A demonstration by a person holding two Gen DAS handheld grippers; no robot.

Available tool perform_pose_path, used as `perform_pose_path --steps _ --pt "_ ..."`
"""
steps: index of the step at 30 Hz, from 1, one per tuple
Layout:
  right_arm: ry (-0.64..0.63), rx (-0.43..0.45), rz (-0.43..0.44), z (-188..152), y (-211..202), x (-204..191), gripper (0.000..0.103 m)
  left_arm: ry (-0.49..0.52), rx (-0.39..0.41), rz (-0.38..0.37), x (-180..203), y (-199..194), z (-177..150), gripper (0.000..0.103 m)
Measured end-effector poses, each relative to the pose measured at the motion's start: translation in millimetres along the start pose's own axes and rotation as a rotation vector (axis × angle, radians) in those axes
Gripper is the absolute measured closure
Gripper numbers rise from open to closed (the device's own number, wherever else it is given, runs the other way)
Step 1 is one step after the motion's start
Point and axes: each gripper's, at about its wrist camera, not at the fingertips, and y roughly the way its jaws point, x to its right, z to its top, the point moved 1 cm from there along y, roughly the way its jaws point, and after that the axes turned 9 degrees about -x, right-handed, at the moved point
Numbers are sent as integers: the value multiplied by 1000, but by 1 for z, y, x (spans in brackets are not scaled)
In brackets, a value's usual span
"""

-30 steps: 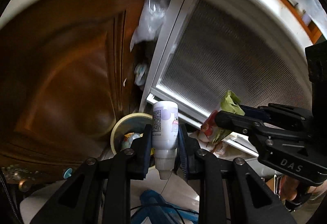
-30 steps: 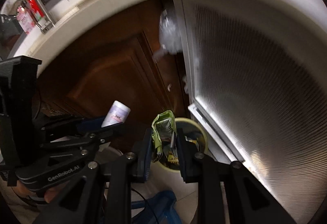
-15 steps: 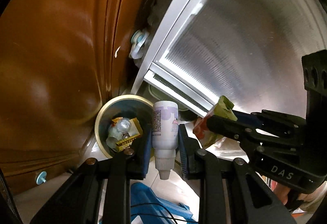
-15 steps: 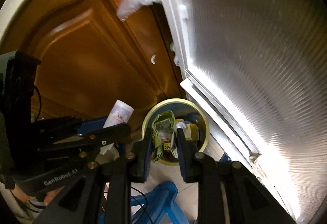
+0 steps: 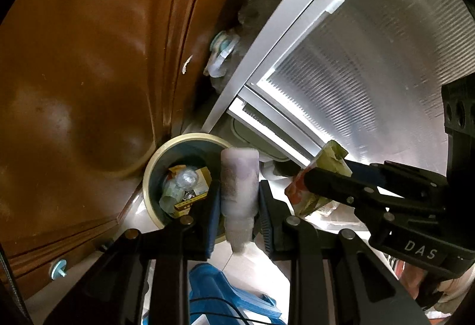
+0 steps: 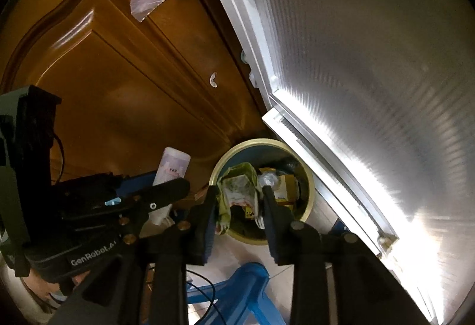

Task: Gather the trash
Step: 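Open both grippers to drop the bottle and packet into the bin, then raise both tools back up to the counter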

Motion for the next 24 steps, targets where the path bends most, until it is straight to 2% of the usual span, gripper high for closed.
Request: perform_pose_path --steps 4,6,8,10,14,19,24 --pt "1 -8 12 5 3 -1 59 -5 0 15 -2 1 1 76" --pt "6 -7 18 5 3 -1 59 -8 -2 25 -3 1 0 74" --pt "9 -7 22 5 3 -2 58 -14 1 31 -5 -1 0 63" --pt "10 -5 20 2 0 -3 57 -19 9 40 -7 -2 0 59" --pt "19 -2 14 0 -1 -3 55 -22 25 50 -8 -7 -1 54" --pt "20 17 8 -1 0 -5 54 -8 41 65 -5 -13 -3 52" --pt "24 35 -1 -2 -8 -7 54 1 51 72 -2 -19 -7 45"
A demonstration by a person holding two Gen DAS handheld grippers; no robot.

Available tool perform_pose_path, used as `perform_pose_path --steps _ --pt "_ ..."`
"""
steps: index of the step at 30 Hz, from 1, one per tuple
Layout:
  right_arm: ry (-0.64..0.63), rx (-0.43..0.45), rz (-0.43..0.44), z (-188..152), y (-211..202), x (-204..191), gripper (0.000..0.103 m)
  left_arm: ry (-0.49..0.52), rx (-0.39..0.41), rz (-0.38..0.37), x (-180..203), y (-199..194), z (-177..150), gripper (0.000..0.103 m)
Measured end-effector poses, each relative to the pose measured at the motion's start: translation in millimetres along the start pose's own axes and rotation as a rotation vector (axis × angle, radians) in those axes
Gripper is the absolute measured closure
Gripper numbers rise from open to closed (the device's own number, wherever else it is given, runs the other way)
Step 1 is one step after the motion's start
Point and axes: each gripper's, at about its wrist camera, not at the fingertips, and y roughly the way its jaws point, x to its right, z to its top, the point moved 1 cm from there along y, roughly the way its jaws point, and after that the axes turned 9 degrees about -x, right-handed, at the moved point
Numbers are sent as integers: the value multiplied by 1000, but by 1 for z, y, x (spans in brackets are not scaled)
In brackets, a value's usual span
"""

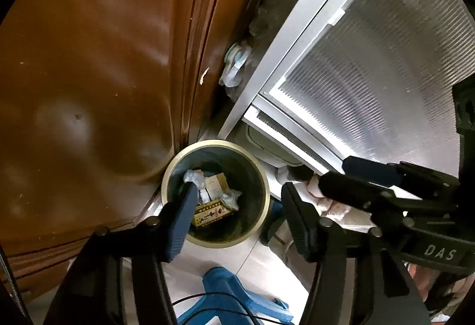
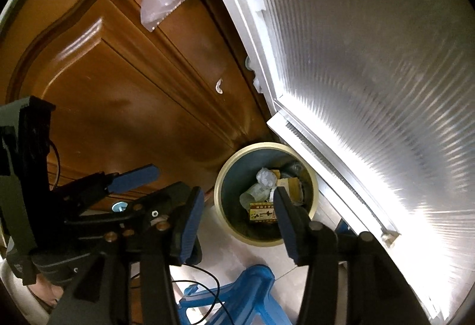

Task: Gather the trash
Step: 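Raise both tools back up to the counter, then grasp the white-blue box with the left gripper while the right grasps the silver wrapper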

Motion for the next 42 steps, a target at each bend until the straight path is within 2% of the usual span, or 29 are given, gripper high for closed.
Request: perform_pose_path --steps 7,12,14,20,25,30,34,37,40,42 --pt "-8 69 -29 -7 -32 -8 54 8 28 -1 9 -23 -7 44" --pt "-39 135 -47 -16 -75 -18 54 38 77 -20 27 -59 -16 33" --pt "-50 166 -50 -20 -92 -22 54 67 95 -13 39 -78 -20 25" --pt "-109 262 -50 -33 -157 -41 54 176 170 -1 76 -145 -25 25" --pt "-154 333 -46 -35 -214 -59 54 236 242 9 98 -206 -17 25" --pt "-153 394 -26 -20 -277 -62 54 248 305 13 112 -264 10 25" --pt "-161 447 -66 6 -318 -58 54 258 371 41 126 -304 43 25" --pt "-148 477 -85 34 -344 -47 54 265 394 86 139 -326 81 25" --pt "-106 499 -75 71 -362 -26 54 274 388 79 149 -330 128 25" --pt "-72 514 -67 99 -367 -13 54 285 393 100 154 -333 153 25"
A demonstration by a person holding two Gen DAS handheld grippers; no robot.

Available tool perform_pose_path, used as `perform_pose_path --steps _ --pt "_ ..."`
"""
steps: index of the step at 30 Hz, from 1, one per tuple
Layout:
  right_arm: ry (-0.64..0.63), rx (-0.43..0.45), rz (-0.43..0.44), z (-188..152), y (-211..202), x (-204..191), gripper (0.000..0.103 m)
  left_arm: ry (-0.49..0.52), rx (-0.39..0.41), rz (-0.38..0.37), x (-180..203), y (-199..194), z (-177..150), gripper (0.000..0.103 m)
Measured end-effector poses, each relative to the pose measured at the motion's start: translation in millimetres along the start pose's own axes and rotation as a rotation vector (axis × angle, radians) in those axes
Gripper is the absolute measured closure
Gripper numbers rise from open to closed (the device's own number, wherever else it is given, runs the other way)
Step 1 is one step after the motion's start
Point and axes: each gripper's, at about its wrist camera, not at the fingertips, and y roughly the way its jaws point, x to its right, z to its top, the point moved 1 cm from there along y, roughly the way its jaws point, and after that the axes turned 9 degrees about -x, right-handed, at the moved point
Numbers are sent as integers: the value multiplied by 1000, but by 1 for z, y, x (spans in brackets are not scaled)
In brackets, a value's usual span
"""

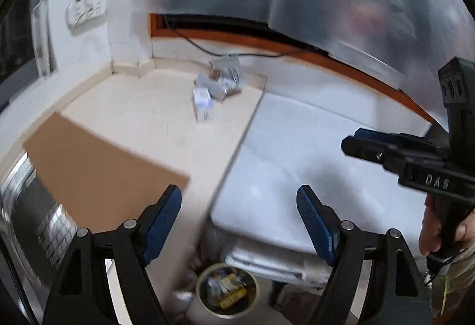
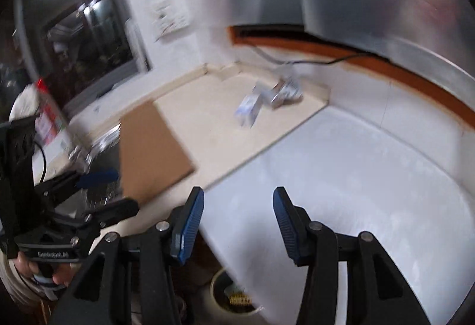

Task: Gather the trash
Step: 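Grasp the white-blue box with the left gripper while the right grasps the silver wrapper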

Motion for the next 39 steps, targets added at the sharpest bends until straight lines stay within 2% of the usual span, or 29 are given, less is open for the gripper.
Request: perform_pose_path --steps 5,11,19,22,26,28,33,37,39 --pt "95 18 -8 63 41 34 54 9 -21 42 -11 57 72 25" --pt "214 33 19 108 102 68 54 -100 -81 47 -40 144 130 25" --pt "356 45 74 133 187 108 55 -264 -169 30 -73 236 148 29" --pt "397 59 84 140 208 122 55 -311 -185 15 -82 260 153 37" --pt "412 68 74 149 228 131 56 -322 -191 17 -87 275 156 56" --pt "398 65 59 157 241 132 62 -320 -197 18 -89 277 158 69" --pt "399 57 57 172 265 134 72 -358 -148 19 -101 262 157 70" --pt "386 32 40 178 278 131 94 -383 -125 24 -109 251 155 70" --pt "370 37 61 177 276 128 97 -393 -114 24 -111 244 154 70"
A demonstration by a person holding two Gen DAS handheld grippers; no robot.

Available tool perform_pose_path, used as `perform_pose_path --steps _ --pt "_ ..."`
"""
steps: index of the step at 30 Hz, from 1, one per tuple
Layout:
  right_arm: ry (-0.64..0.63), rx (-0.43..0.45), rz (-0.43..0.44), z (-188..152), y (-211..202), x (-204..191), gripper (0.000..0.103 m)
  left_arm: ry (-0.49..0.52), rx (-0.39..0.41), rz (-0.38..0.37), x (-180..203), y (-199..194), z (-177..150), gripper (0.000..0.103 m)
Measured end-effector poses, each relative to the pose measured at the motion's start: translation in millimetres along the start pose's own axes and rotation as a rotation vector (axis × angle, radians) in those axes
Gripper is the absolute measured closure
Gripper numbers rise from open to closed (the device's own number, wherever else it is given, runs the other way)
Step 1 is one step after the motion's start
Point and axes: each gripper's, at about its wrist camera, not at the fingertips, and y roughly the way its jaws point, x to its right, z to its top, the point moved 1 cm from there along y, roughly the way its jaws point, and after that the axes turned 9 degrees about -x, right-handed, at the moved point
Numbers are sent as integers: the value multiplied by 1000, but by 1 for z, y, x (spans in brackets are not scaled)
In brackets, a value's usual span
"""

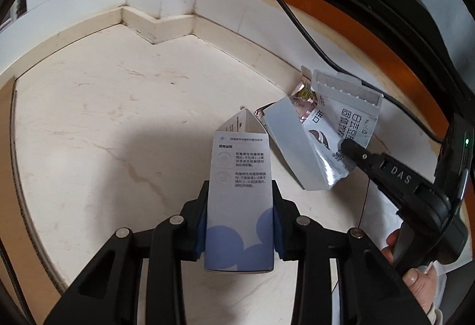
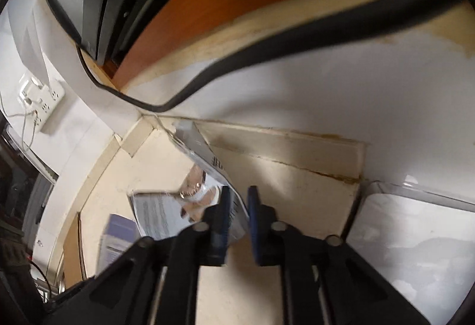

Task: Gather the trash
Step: 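Grasp the white-blue box with the left gripper while the right grasps the silver wrapper, then carry the white-blue box and silver wrapper down over the trash bin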

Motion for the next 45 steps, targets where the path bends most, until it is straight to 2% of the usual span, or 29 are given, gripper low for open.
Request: perform_pose_path --steps 5,10,20,28,36,45 --pt "-51 30 12 -18 -24 -11 100 1 19 -14 1 -22 -11 70" --pt "-94 57 -1 -50 -74 -25 100 2 9 -39 6 -48 -39 70" --pt "-207 109 -48 -146 -194 -58 100 26 17 -160 14 -141 -136 70" --pt "-248 118 -34 -220 -264 -71 100 81 63 -181 13 -206 -214 70" --pt "-266 104 -21 -280 -297 -69 100 97 87 -191 -1 -233 -266 70" --pt "-311 122 -37 -334 -312 -78 100 103 130 -147 -16 -253 -314 70"
